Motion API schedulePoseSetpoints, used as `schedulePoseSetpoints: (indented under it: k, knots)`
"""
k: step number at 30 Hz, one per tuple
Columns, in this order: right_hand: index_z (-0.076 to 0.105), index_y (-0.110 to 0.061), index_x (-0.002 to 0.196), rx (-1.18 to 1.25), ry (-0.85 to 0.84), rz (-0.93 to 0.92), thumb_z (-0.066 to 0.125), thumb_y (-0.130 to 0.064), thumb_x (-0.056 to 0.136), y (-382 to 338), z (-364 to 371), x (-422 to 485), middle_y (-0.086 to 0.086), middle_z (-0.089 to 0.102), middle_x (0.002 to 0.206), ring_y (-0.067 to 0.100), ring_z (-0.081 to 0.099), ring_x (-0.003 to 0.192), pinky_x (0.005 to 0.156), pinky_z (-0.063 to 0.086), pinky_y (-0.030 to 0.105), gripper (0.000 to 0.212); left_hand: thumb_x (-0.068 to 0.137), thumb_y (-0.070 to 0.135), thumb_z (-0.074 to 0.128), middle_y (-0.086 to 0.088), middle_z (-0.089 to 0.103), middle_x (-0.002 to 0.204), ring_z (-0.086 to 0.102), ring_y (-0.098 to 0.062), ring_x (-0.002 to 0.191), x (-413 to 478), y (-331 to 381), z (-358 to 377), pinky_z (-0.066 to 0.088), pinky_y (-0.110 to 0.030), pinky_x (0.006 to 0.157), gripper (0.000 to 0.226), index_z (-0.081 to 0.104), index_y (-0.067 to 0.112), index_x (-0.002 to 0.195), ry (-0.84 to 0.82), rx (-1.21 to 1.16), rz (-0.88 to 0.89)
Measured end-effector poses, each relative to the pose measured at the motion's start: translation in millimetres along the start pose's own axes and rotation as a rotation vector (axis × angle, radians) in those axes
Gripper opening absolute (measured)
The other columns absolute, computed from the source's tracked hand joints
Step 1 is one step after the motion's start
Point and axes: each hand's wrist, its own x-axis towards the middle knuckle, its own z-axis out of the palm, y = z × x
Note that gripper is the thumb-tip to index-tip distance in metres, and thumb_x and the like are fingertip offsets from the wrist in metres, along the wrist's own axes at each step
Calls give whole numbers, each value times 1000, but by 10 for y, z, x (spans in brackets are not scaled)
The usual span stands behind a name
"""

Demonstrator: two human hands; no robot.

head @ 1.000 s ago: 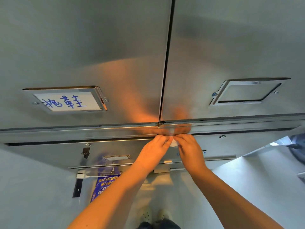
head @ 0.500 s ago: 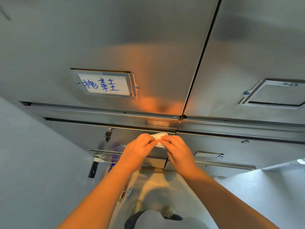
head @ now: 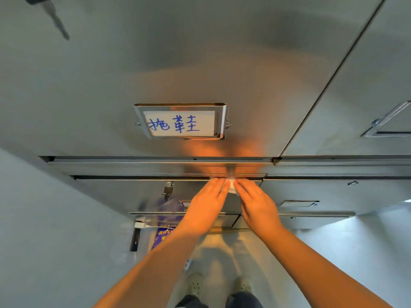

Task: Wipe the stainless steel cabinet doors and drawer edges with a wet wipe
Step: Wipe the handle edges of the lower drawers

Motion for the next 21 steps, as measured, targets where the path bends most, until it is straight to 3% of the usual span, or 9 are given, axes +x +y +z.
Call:
schedulePoseSetpoints:
  k: [2, 5, 7, 16, 21]
  knots:
    - [57, 4, 124, -10, -6, 44, 65, 11, 67, -101, 4, 24, 17, 58, 124, 33, 58, 112, 93, 49, 38, 58, 78, 19, 65, -13, 49, 138, 46, -25, 128, -2, 32, 25, 35, -32, 108, 65, 44, 4, 137, -26, 172, -9]
    - [56, 7, 122, -47, -30, 82, 64, 12, 63, -277, 8, 84, 22, 58, 120, 36, 58, 109, 92, 49, 41, 60, 96, 18, 36, -20, 16, 154, 15, -32, 142, -34, 32, 78, 4, -39, 117, 66, 2, -5, 147, -116, 317, -8]
    - [57, 9, 120, -80, -47, 87, 67, 13, 59, -410, 14, 134, 24, 60, 115, 38, 60, 105, 90, 50, 44, 62, 98, 17, 30, -22, 6, 155, 5, -34, 143, -67, -32, 117, -3, -41, 116, 65, -8, -6, 145, -145, 316, -36]
    - [62, 6, 116, -85, -142, -9, 79, -5, 58, -1163, 222, 521, 19, 65, 109, 33, 65, 99, 90, 50, 40, 62, 98, 34, 31, -21, 12, 155, 7, -33, 144, -524, -607, -48, -6, -42, 114, 68, 2, -3, 147, -105, 212, -197]
    - [35, 2, 141, -92, -229, -142, 55, -14, 84, -1592, 492, 720, 19, 42, 142, 30, 39, 133, 115, 18, 38, 62, 94, 35, 41, -19, 29, 150, 23, -31, 141, -857, -1054, -165, 3, -41, 115, 67, 19, -1, 146, -27, 154, -299]
